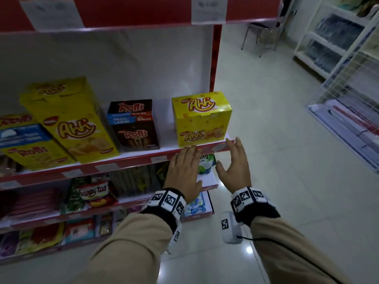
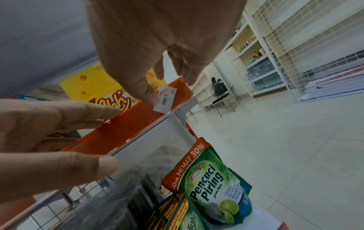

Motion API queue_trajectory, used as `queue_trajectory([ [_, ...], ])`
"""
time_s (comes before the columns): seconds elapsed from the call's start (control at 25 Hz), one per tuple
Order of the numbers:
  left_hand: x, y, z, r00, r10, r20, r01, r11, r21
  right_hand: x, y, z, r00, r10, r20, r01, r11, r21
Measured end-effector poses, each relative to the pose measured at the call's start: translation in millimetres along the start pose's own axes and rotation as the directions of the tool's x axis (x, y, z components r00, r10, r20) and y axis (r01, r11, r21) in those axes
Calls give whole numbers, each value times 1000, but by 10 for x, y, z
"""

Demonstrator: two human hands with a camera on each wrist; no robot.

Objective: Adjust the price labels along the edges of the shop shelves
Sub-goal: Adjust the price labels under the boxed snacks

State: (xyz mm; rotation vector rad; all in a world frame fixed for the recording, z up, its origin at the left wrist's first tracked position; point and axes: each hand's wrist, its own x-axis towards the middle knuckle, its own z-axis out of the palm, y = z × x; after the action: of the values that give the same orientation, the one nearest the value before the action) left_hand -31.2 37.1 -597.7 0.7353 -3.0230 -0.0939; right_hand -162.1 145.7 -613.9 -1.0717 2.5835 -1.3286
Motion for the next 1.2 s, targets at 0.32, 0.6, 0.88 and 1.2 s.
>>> queue_trajectory([
  [0.32, 56, 33, 104, 994, -41, -103, 47, 997, 55, -38, 137, 24, 990, -30, -137, 41, 996, 75],
  [0.6, 128, 90, 85, 984, -39, -175, 50, 997, 60, 128, 146, -65, 975, -192, -110, 153, 944, -293],
  [0.88, 240, 113, 42, 972, 1, -234, -6, 1000, -21, 198, 142, -71, 939, -325, -117, 277, 912, -303],
  [1.2, 311, 164, 51, 987, -5, -163, 14, 998, 55, 228, 110, -110, 938, -345, 39, 320, 817, -480],
])
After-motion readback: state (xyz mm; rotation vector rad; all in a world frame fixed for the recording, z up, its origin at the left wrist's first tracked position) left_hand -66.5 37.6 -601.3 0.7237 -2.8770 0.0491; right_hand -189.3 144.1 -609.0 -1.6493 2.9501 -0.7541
